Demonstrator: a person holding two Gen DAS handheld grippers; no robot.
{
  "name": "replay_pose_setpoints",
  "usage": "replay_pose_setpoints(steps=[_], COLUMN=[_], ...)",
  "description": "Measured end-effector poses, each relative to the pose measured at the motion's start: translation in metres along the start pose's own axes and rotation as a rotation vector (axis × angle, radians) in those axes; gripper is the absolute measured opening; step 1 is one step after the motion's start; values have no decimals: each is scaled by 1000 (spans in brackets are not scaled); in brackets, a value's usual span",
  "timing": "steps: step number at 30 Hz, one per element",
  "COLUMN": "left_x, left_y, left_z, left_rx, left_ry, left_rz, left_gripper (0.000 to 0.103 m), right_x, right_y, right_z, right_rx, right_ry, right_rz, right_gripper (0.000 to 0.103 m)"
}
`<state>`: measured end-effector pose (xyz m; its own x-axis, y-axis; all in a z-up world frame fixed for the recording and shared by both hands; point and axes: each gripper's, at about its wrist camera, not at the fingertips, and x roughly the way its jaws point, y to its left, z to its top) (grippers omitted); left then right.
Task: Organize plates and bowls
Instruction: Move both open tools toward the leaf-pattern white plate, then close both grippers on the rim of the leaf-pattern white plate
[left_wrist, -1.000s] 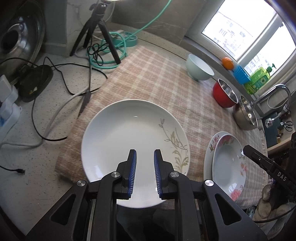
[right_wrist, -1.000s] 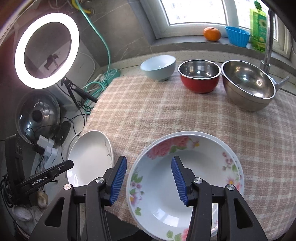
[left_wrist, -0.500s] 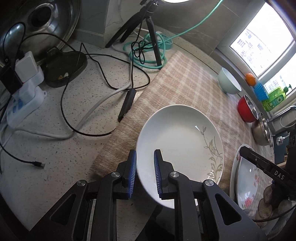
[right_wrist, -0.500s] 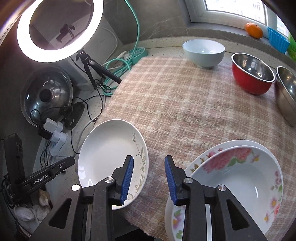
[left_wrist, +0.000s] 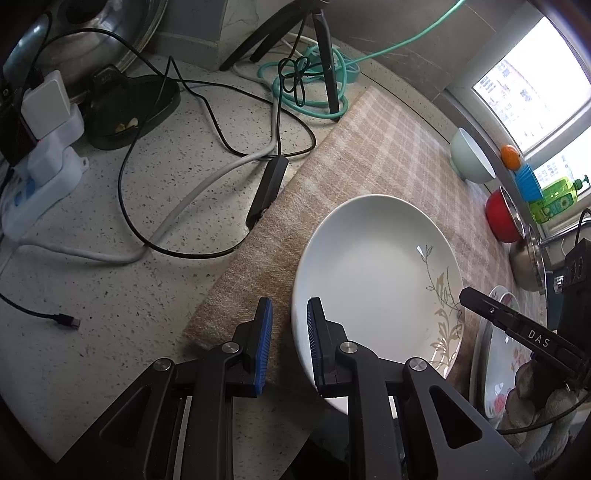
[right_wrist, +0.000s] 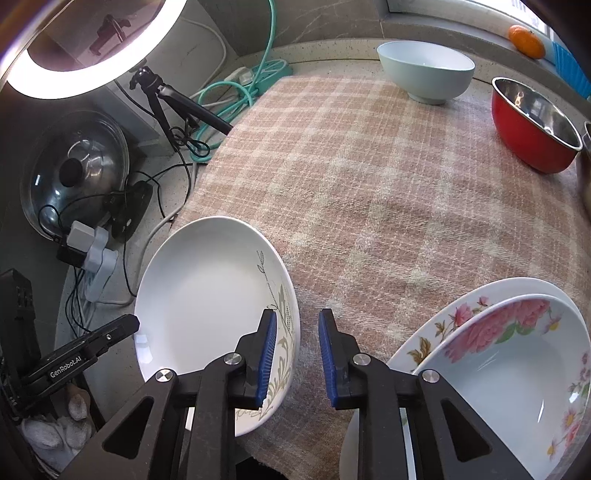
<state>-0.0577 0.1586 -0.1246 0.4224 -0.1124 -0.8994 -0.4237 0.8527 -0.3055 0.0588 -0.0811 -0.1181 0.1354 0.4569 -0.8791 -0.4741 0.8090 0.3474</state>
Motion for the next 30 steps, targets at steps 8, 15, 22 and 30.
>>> replay_pose_setpoints(steps=[8,15,22,30], left_x=[6,10,11,10], left_y=[0,2,-2,0], left_z=[1,1,2,4], left_rx=[1,-2,12,-4], left_ry=[10,22,15,11], left_rz=[-14,-22,-10,-20], left_gripper=[16,10,8,8], right_x=[14,21,21,20], right_y=[1,0,0,0], right_z=[2,1,1,0], right_rx=[1,10,11,19], right_ry=[36,58,60,55], right_rz=[-11,9,25,20], right_gripper=[15,9,6,6])
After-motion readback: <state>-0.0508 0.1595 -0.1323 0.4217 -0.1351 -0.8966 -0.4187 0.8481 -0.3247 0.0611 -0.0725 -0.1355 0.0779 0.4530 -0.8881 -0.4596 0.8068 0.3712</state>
